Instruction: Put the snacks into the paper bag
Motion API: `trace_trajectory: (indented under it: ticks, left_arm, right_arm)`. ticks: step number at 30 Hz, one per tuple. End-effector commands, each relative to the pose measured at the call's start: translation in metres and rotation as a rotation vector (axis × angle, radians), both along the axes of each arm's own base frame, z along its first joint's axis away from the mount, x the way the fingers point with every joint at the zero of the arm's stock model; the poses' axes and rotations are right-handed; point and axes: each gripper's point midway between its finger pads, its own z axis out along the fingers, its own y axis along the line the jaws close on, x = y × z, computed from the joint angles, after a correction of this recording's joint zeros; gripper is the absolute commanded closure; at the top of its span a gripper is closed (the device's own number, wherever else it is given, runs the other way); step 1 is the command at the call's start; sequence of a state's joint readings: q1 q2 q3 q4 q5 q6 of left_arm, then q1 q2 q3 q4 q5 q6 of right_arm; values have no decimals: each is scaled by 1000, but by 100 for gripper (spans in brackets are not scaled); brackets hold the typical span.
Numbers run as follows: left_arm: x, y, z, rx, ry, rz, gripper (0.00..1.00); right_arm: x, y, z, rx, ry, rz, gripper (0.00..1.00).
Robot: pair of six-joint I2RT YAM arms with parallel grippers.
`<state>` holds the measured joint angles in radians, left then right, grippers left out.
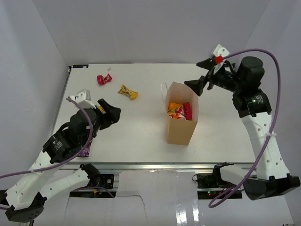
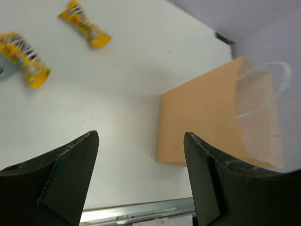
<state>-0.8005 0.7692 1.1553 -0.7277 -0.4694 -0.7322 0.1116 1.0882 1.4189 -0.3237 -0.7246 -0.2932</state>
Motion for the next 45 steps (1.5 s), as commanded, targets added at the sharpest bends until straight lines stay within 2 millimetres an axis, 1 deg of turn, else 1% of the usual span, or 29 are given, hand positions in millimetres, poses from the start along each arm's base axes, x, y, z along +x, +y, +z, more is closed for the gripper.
trace_trajectory:
  ticks: [1, 2, 3, 4, 5, 6, 7, 9, 10, 11, 12, 13, 14, 15, 16, 17, 20, 21, 23, 25, 26, 28, 32, 37, 39, 42, 43, 44, 45]
  left_arm:
    - [-23, 59, -85, 13, 290, 335, 16]
    - [-28, 68, -94, -4, 319, 397, 16]
    - [-33, 74, -107, -79, 368, 476, 15]
    - [-42, 84, -120, -47, 413, 515, 15]
    - [-44, 88, -126, -48, 427, 549, 15]
    - [-45, 90, -133, -57, 454, 597, 13]
    - [-49, 95, -140, -18, 478, 618, 12]
    - [-46, 95, -150, 71, 501, 624, 12]
    - [-42, 96, -152, 99, 508, 633, 11]
    - [-39, 96, -155, 130, 520, 631, 11]
    - [-32, 91, -158, 137, 538, 606, 11]
    - [-26, 107, -169, 240, 590, 614, 11]
    - [-20, 113, -175, 263, 622, 600, 11]
    - [-12, 108, -181, 232, 654, 551, 11]
    - [-9, 132, -191, 288, 704, 573, 12]
    - [-6, 140, -193, 291, 720, 585, 12]
    - [6, 157, -201, 305, 772, 611, 13]
    - [7, 162, -206, 319, 796, 633, 14]
    - [9, 175, -224, 351, 902, 681, 14]
    - [4, 184, -237, 389, 996, 726, 14]
    - [5, 184, -249, 415, 1053, 725, 14]
    - [11, 180, -258, 413, 1073, 700, 14]
    - [22, 181, -278, 425, 1103, 663, 14]
    - [16, 190, -310, 464, 1240, 673, 16]
    - [15, 192, -319, 472, 1271, 668, 23]
    - [14, 188, -327, 462, 1288, 638, 50]
    - [11, 191, -330, 446, 1304, 646, 60]
    - [10, 194, -332, 427, 1311, 651, 74]
    - [10, 193, -333, 413, 1316, 651, 76]
  right_arm:
    - [-8, 41, 14, -23, -6, 125, 0]
    - [0, 49, 20, -24, -7, 138, 0]
    - [0, 60, 21, -28, -5, 153, 0]
    - [4, 66, 21, -30, -1, 159, 0]
    - [12, 77, 23, -34, 5, 160, 0]
    - [17, 81, 22, -35, 21, 150, 0]
    - [28, 87, 14, -39, 48, 141, 0]
    - [35, 98, 23, -39, 38, 123, 0]
    - [47, 107, 11, -56, 78, 117, 0]
    - [49, 117, 11, -63, 84, 118, 0]
    - [48, 122, 31, -50, 51, 123, 0]
    - [56, 133, 16, -68, 109, 131, 0]
    - [51, 144, 16, -69, 117, 165, 0]
    - [49, 150, 21, -62, 115, 178, 0]
    - [49, 158, 11, -73, 146, 197, 0]
    - [42, 169, 7, -83, 149, 225, 0]
    - [28, 187, -12, -119, 178, 268, 0]
    - [25, 190, -21, -130, 196, 276, 0]
    - [22, 194, -29, -136, 216, 281, 0]
    - [23, 194, -41, -141, 251, 267, 0]
    - [23, 193, -44, -145, 259, 264, 0]
    - [24, 191, -50, -150, 273, 251, 0]
    - [19, 189, -54, -153, 281, 258, 0]
    - [16, 188, -56, -152, 287, 260, 0]
    - [15, 187, -58, -153, 293, 260, 0]
    - [13, 186, -60, -153, 296, 261, 0]
    - [13, 186, -60, -153, 296, 259, 0]
    - [13, 185, -58, -151, 293, 260, 0]
    - [12, 185, -57, -150, 290, 260, 0]
